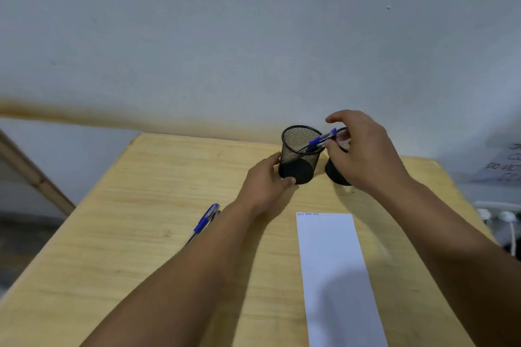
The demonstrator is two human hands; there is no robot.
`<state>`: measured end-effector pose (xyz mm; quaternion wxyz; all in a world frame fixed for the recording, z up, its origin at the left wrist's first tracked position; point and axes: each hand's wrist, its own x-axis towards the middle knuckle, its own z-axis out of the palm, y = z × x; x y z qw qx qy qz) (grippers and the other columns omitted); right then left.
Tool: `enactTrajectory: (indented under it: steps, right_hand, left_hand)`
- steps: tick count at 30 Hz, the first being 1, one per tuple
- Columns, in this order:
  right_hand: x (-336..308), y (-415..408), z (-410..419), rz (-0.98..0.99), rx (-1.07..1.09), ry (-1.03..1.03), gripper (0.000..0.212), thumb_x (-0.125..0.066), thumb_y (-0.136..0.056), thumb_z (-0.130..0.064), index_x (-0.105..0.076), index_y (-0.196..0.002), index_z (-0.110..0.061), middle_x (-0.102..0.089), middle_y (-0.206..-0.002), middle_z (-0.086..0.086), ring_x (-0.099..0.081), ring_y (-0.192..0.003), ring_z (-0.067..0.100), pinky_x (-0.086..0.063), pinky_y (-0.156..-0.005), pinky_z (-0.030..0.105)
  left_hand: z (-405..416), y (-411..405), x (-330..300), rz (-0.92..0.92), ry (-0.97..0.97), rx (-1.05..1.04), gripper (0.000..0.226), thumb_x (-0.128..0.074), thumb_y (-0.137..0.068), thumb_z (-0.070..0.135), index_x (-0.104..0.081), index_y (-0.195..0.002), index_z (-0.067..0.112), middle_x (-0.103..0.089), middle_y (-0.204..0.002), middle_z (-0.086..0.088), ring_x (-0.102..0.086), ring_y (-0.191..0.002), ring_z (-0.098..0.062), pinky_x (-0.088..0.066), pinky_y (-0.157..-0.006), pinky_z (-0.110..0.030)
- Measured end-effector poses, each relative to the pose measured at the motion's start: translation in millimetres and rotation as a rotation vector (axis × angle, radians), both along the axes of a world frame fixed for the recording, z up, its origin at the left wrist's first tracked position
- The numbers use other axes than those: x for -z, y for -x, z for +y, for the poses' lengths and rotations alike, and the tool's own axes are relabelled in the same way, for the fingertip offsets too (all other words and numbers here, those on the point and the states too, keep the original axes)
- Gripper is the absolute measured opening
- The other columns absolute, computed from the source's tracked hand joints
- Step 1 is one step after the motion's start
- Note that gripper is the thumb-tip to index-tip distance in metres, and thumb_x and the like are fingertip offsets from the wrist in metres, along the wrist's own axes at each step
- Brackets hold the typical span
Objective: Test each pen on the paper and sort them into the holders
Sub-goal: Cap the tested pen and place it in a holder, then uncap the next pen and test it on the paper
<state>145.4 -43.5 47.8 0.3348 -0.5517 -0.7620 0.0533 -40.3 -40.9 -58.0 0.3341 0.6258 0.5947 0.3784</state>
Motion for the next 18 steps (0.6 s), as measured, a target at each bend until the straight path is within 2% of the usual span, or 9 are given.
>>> enactTrajectory:
  steps: [2, 5, 8, 11, 14, 18]
  right_hand:
    - [8.5, 4.8, -13.7, 0.068, -0.017, -0.011, 0.030, -0.064, -0.085, -0.018, -0.061, -0.114, -0.023, -0.056, -0.097, -0.012, -0.054, -0.083, 0.009, -0.046, -0.078, 0.029]
    - [24.8, 21.0, -37.7, 0.128, -0.057, 0.088, 0.024, -0.066, -0.084, -0.018, -0.064, -0.107, -0.024, -0.053, -0.081, -0.019, -0.056, -0.074, 0.010, -0.048, -0.072, 0.029]
    - [47.3, 45.5, -64.9, 0.137, -0.100, 0.256, 0.017, -0.066, -0.085, -0.024, -0.065, -0.101, -0.029, -0.063, -0.083, -0.018, -0.060, -0.073, 0.004, -0.055, -0.070, 0.033]
    - [71.8, 72.1, -95.4, 0.166, -0.145, 0.422, 0.013, -0.065, -0.084, -0.032, -0.064, -0.097, -0.033, -0.064, -0.084, -0.017, -0.060, -0.074, 0.002, -0.056, -0.074, 0.034]
    - [88.6, 99.1, -126.9, 0.087, -0.210, 0.532, 0.027, -0.062, -0.081, -0.052, -0.060, -0.104, -0.038, -0.061, -0.091, -0.020, -0.057, -0.084, 0.002, -0.054, -0.078, 0.032]
    - [95.8, 129.4, -156.9, -0.098, -0.274, 0.506, 0.062, -0.059, -0.066, -0.077, -0.051, -0.116, -0.042, -0.054, -0.101, -0.023, -0.053, -0.100, 0.004, -0.042, -0.091, 0.032]
  left_hand:
    - [-8.7, 16.3, -6.8, 0.053, 0.037, 0.015, 0.050, -0.070, -0.087, 0.024, -0.054, -0.135, 0.024, -0.062, -0.123, 0.008, -0.057, -0.109, -0.011, -0.044, -0.091, -0.025]
    - [-20.7, 45.3, -18.4, 0.200, 0.048, 0.045, 0.038, -0.065, -0.092, 0.028, -0.060, -0.130, 0.024, -0.065, -0.118, 0.009, -0.057, -0.104, -0.009, -0.043, -0.086, -0.025]
    - [-35.4, 73.7, -26.8, 0.288, 0.088, 0.092, 0.032, -0.064, -0.093, 0.030, -0.063, -0.125, 0.026, -0.067, -0.112, 0.012, -0.058, -0.101, -0.007, -0.043, -0.083, -0.023]
    - [-53.1, 95.8, -26.7, 0.392, 0.105, 0.114, 0.033, -0.063, -0.094, 0.030, -0.062, -0.126, 0.026, -0.065, -0.115, 0.012, -0.055, -0.103, -0.007, -0.040, -0.082, -0.022]
    - [-69.3, 108.5, -25.4, 0.472, 0.093, 0.140, 0.030, -0.059, -0.096, 0.029, -0.064, -0.125, 0.023, -0.063, -0.117, 0.010, -0.054, -0.105, -0.008, -0.041, -0.085, -0.023]
    - [-83.4, 116.1, -24.1, 0.574, 0.057, 0.246, 0.027, -0.047, -0.100, 0.020, -0.071, -0.111, 0.013, -0.068, -0.112, 0.000, -0.060, -0.099, -0.015, -0.048, -0.086, -0.031]
